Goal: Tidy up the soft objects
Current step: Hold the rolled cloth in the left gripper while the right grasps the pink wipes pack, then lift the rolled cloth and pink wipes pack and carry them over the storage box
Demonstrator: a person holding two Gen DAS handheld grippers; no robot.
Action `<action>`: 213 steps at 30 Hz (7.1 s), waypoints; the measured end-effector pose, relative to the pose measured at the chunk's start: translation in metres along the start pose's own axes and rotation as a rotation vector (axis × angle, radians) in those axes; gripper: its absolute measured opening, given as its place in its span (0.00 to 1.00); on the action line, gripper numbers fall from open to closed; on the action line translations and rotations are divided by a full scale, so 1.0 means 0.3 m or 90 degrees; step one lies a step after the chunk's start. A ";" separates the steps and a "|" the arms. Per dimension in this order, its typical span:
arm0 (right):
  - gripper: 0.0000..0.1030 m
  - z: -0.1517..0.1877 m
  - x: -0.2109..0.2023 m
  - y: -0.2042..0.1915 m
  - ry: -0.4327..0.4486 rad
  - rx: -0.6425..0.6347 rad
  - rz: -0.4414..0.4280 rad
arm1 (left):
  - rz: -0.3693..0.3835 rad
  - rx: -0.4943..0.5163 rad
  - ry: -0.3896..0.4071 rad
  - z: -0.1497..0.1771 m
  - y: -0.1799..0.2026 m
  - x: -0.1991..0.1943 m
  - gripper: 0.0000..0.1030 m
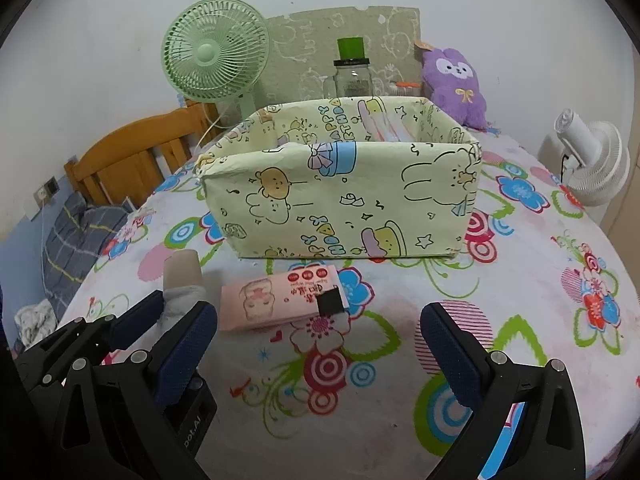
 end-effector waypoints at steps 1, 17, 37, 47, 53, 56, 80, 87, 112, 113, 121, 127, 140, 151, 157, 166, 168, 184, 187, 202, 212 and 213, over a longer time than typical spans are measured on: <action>0.99 -0.004 0.006 -0.001 -0.001 0.001 0.002 | 0.005 0.004 -0.002 -0.007 -0.002 0.011 0.32; 0.91 -0.014 0.107 -0.028 -0.050 0.038 0.003 | -0.002 0.050 -0.018 -0.026 -0.045 0.099 0.32; 0.80 0.013 0.215 -0.048 -0.104 0.063 0.022 | 0.042 0.050 -0.041 0.010 -0.041 0.129 0.32; 0.76 -0.001 0.241 -0.052 -0.102 0.053 0.074 | 0.049 0.034 -0.049 0.010 -0.052 0.143 0.34; 0.62 -0.001 0.224 -0.032 -0.089 0.056 0.086 | 0.046 0.040 -0.046 0.011 -0.050 0.139 0.34; 0.56 0.003 0.206 -0.017 -0.082 0.065 0.075 | 0.047 0.037 -0.050 0.014 -0.051 0.136 0.34; 0.60 0.055 0.111 0.040 -0.087 0.102 0.044 | 0.100 0.062 -0.062 0.088 0.086 0.027 0.34; 0.57 0.050 0.141 0.019 -0.098 0.058 0.070 | 0.060 0.056 -0.053 0.069 0.030 0.056 0.37; 0.43 0.061 0.064 0.028 -0.078 0.045 0.057 | 0.081 0.029 -0.058 0.064 0.074 0.010 0.33; 0.43 0.060 0.055 0.033 -0.076 0.045 0.057 | 0.081 0.028 -0.059 0.062 0.077 0.008 0.32; 0.43 0.036 -0.026 0.066 -0.044 0.040 0.062 | 0.084 0.022 -0.040 0.040 0.118 -0.058 0.32; 0.43 0.023 -0.091 0.079 -0.024 0.040 0.059 | 0.082 0.026 -0.021 0.021 0.143 -0.116 0.32; 0.43 -0.041 -0.242 0.080 0.026 0.033 0.057 | 0.082 0.027 0.023 -0.047 0.166 -0.251 0.32; 0.43 -0.118 -0.356 0.067 0.064 0.020 0.052 | 0.079 0.028 0.065 -0.124 0.177 -0.353 0.32; 0.43 -0.166 -0.414 0.055 0.087 0.010 0.048 | 0.077 0.028 0.091 -0.174 0.180 -0.407 0.32; 0.43 -0.228 -0.474 0.041 0.115 -0.004 0.049 | 0.079 0.028 0.124 -0.231 0.179 -0.460 0.32; 0.43 -0.241 -0.481 0.041 0.120 -0.003 0.049 | 0.079 0.030 0.129 -0.244 0.178 -0.465 0.32; 0.43 -0.345 -0.442 0.051 0.138 -0.004 0.048 | 0.079 0.025 0.142 -0.339 0.174 -0.417 0.32; 0.43 -0.372 -0.414 0.058 0.135 -0.006 0.049 | 0.080 0.022 0.139 -0.359 0.175 -0.392 0.32; 0.43 -0.484 -0.264 0.113 0.126 0.010 0.043 | 0.068 0.007 0.128 -0.461 0.190 -0.245 0.32; 0.43 -0.521 -0.163 0.160 0.104 0.009 0.044 | 0.059 -0.004 0.105 -0.503 0.205 -0.122 0.32; 0.43 -0.523 -0.157 0.164 0.104 0.008 0.046 | 0.059 -0.005 0.103 -0.506 0.206 -0.113 0.32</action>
Point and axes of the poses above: each gripper's, at about its wrist camera, not at the fingertips, and x roughly the way its jaws point, y to its right, z to its underside, the point moved 10 cm from there along x, roughly the way its jaws point, and after that the axes turned 10 degrees about -z, right-handed, at the moved point
